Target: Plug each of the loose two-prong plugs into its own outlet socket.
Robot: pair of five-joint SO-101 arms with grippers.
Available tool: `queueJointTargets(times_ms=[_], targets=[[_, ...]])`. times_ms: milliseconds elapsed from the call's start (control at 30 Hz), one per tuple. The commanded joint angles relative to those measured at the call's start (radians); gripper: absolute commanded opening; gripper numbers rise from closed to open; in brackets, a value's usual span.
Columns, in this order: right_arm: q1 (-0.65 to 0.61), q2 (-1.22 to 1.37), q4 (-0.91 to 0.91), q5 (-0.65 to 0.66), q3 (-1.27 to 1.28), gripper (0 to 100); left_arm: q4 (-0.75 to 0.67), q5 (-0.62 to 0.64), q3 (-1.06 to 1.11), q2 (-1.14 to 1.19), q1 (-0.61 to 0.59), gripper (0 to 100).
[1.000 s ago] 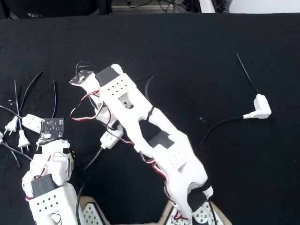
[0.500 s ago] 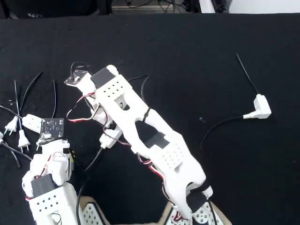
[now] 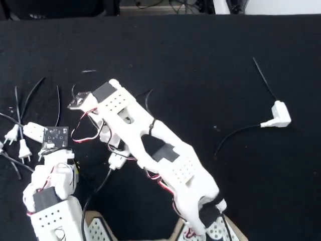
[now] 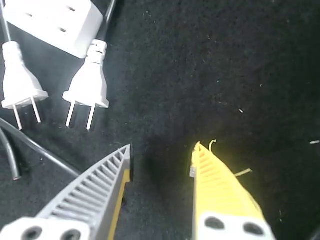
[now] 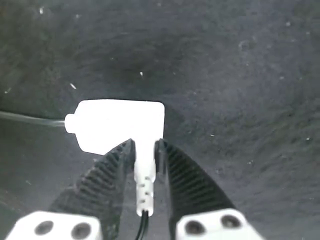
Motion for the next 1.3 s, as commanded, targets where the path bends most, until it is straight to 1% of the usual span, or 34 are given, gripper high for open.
queueJointTargets(times_ms=[0,67,167,267,367,500,633,800,933,1067,1267], targets=[[-0.037,-0.008,0.025,0.012,0.036,1.0,0.002,-0.005,-0.012,-0.002,-0.007,20],[-0.034,-0.015,0.026,0.008,0.036,1.0,0.002,-0.005,-0.012,-0.002,-0.007,20],[-0.021,-0.050,0.025,-0.068,0.045,1.0,0.002,-0.005,-0.012,-0.002,-0.007,20],[0.009,-0.105,0.021,-0.107,0.051,1.0,0.002,-0.005,-0.012,-0.002,-0.007,20],[0.034,-0.168,-0.034,-0.129,0.117,1.0,0.002,-0.005,-0.012,-0.002,-0.007,20],[0.038,-0.257,-0.164,-0.126,0.321,1.0,0.002,-0.005,-0.012,-0.002,-0.007,20],[0.106,-0.364,-0.285,-0.112,0.504,1.0,0.002,-0.005,-0.012,-0.002,-0.007,20],[0.253,-0.427,-0.272,-0.043,0.544,1.0,0.002,-0.005,-0.012,-0.002,-0.007,20],[0.318,-0.437,-0.249,-0.003,0.489,1.0,0.002,-0.005,-0.012,-0.002,-0.007,20],[0.318,-0.433,-0.230,0.017,0.441,1.0,0.002,-0.005,-0.010,-0.002,-0.007,20],[0.256,-0.447,-0.295,0.020,0.519,1.0,0.002,-0.005,-0.010,-0.002,-0.007,20]])
